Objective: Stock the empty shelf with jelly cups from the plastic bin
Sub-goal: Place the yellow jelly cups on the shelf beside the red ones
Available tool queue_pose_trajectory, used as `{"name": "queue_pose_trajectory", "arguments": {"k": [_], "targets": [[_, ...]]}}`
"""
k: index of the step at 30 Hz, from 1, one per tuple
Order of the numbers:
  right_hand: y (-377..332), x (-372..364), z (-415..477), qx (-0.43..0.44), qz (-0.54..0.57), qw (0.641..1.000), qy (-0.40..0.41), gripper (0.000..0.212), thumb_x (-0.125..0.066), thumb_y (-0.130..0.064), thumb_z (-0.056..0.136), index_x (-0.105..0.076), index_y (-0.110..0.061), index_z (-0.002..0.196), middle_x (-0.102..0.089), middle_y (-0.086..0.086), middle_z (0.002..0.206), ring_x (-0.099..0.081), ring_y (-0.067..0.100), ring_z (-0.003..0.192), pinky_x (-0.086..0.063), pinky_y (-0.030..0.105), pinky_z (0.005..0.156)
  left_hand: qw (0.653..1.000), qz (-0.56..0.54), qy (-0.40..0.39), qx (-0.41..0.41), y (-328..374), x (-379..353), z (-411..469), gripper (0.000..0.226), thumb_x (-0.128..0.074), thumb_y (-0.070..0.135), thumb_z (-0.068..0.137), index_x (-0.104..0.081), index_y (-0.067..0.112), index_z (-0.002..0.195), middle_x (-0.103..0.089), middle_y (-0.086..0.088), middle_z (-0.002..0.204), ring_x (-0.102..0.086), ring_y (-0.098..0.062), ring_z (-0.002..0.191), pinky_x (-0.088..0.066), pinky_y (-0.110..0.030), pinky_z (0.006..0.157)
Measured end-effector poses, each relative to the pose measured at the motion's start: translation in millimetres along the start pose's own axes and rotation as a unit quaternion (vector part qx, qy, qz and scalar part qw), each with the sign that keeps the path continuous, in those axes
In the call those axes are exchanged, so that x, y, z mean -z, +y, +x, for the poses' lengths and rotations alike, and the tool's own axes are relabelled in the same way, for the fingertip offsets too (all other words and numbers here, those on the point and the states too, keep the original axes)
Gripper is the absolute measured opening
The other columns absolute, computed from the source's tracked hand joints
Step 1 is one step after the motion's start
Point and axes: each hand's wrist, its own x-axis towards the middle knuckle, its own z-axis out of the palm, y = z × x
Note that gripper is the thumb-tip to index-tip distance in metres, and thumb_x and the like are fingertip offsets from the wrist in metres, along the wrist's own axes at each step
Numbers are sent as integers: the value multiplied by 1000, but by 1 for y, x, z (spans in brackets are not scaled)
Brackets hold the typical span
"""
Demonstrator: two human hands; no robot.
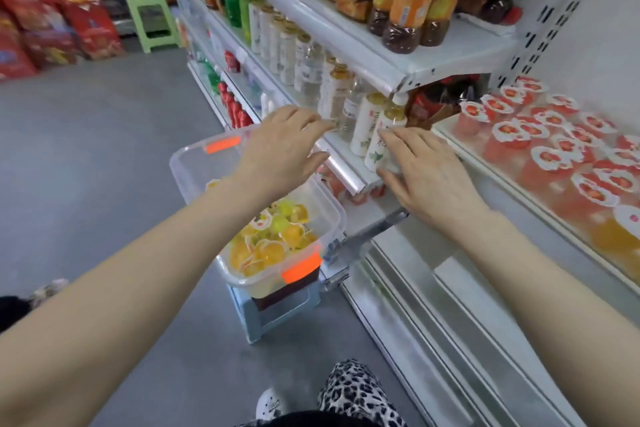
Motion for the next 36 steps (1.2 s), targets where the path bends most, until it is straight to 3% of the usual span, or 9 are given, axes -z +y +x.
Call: {"name": "queue_pose_trajectory", "arguments": {"k": [6, 9, 12, 15, 19, 24, 29, 33, 36], "targets": [[-47, -66, 43, 64, 81, 994, -40, 51, -48, -34, 93, -52, -5, 135, -58, 14, 127, -55, 35, 113, -46, 47, 94, 991, 7, -56, 118, -61, -29, -66, 43, -59, 37, 83, -66, 11, 118, -66, -9, 109, -59, -35, 102, -48, -44, 87], [-61, -107, 58, 100, 106, 986, -79, 54, -51, -34, 89, -53, -5, 135, -59, 14, 126, -58, 35, 109, -50, 43, 93, 980, -7, -78, 182, -76, -50, -97, 38, -70, 29, 83, -66, 13, 118, -66, -9, 107, -59, -36, 100, -51, -45, 84], [-75, -153, 63, 120, 147, 959, -209, 57, -65, -21, 86, -49, -9, 139, -57, 11, 129, -57, 35, 112, -50, 43, 93, 960, -20, -116, 255, -79, -75, -125, 39, -78, 24, 78, -69, 15, 115, -68, -7, 106, -61, -35, 98, -52, -41, 81], [-88, -200, 66, 158, 133, 909, -363, 61, -64, -14, 84, -43, -12, 142, -52, 10, 136, -48, 32, 122, -43, 42, 100, 941, -39, -149, 300, -76, -102, -149, 39, -80, 22, 75, -70, 14, 112, -69, -8, 103, -63, -34, 95, -53, -41, 79], [-99, -251, 70, 216, 103, 867, -437, 57, -65, -12, 82, -48, -13, 137, -54, 10, 132, -47, 30, 123, -43, 40, 99, 934, -28, -174, 312, -74, -122, -166, 37, -80, 23, 75, -71, 14, 110, -69, -4, 103, -62, -31, 96, -50, -40, 85], [-116, -277, 74, 223, 53, 852, -471, 36, -54, -10, 90, -54, -19, 125, -59, 5, 125, -51, 28, 119, -43, 38, 93, 933, -15, -179, 312, -75, -125, -168, 34, -75, 26, 80, -70, 17, 112, -69, -2, 107, -60, -28, 103, -48, -39, 93], [-118, -276, 81, 216, 33, 852, -476, 38, -52, -13, 92, -50, -17, 129, -59, 6, 127, -49, 29, 121, -38, 43, 99, 930, 12, -203, 307, -76, -129, -169, 31, -74, 24, 80, -72, 20, 111, -68, -2, 107, -58, -28, 105, -47, -40, 95], [-103, -263, 83, 199, 108, 885, -406, 53, -56, -32, 94, -38, -23, 143, -50, 5, 139, -48, 29, 125, -36, 45, 104, 921, 8, -262, 287, -68, -128, -154, 34, -68, 32, 86, -66, 20, 118, -64, -3, 116, -54, -28, 111, -44, -40, 95], [-92, -248, 83, 143, 196, 916, -319, 53, -55, -35, 95, -38, -19, 142, -50, 8, 138, -52, 29, 120, -42, 45, 101, 875, -34, -369, 312, -49, -136, -135, 45, -53, 46, 94, -51, 20, 131, -56, -3, 127, -48, -27, 119, -42, -37, 94]]}}
